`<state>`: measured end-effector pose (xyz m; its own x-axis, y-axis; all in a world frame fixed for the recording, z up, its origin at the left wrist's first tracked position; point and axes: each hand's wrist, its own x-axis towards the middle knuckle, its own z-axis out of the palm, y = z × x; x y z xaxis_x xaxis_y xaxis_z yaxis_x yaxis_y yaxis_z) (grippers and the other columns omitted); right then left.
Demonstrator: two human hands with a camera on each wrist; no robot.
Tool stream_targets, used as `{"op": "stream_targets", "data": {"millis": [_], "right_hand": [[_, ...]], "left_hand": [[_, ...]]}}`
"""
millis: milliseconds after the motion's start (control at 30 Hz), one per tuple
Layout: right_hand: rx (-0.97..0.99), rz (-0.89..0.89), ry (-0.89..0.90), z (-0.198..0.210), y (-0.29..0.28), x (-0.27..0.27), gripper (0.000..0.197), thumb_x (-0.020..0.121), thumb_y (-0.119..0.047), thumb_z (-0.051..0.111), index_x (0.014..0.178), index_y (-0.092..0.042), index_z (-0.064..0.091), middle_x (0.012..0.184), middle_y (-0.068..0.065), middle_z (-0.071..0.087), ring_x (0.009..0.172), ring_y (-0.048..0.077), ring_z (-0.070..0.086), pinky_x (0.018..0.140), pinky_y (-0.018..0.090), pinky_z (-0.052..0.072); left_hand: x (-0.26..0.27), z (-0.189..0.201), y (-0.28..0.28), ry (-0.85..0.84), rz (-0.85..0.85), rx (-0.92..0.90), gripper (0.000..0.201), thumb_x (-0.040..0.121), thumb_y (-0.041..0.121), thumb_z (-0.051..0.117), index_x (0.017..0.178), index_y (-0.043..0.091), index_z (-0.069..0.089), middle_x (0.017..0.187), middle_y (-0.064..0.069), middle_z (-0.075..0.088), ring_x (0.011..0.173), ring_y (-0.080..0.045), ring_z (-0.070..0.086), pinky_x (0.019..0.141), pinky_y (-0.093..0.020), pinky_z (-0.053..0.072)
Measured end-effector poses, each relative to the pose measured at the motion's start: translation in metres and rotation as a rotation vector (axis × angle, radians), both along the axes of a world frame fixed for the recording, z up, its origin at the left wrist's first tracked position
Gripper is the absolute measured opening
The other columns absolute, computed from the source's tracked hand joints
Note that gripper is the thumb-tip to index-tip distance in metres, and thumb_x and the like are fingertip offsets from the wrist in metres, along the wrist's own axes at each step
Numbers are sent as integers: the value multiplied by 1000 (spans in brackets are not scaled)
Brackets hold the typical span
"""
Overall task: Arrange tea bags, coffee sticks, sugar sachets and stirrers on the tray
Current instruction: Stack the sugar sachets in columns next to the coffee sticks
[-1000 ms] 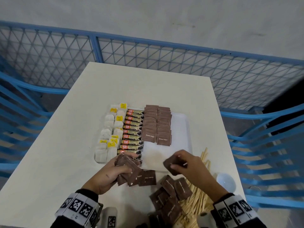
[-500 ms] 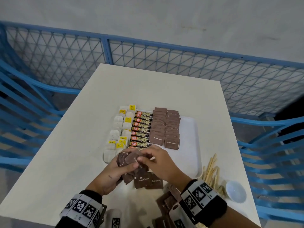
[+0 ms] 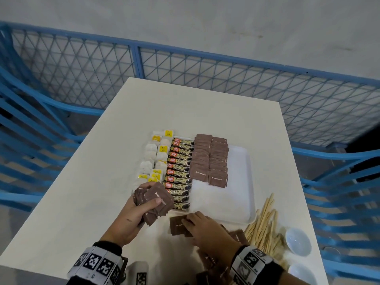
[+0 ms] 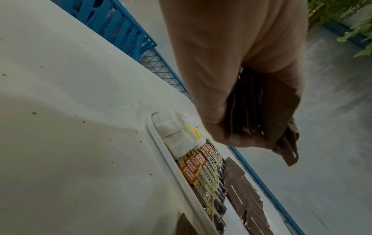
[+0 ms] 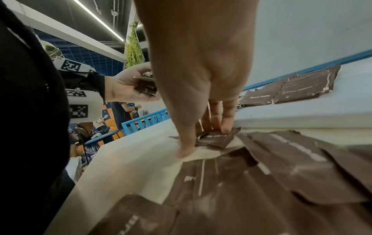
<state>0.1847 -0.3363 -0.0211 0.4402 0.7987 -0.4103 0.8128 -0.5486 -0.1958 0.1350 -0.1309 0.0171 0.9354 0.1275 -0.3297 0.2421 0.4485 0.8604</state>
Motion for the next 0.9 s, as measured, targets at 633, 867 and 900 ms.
{"op": "stream_targets", "data": {"millis": [633,867,900], "right_hand": [[769,-652,179,62,12,31,24,91,-13,53,114,-16,59,102,3,67,86,14,59,80,25,49],[811,-456,50,57,30,20,41,89,-39,42,116,-13,59,109,6,61,100,16,52,85,10,30],[810,-450,68,57,30,19,49,88,-48,41,118,-14,58,110,5,60,102,14,50,86,8,29]], "left_hand": [[21,-4,-19,160,-47,55,42,70,6,64,112,12,58,87,-14,65,65,-20,63,49,-25,47],[37,15,-30,153,-27,-199,39,68,20,58,106,14,65,96,-13,66,84,-23,63,77,-37,47],[37,18,-29,161,-21,-231,40,67,23,59,105,13,66,96,-14,66,83,-24,63,77,-37,47]]}}
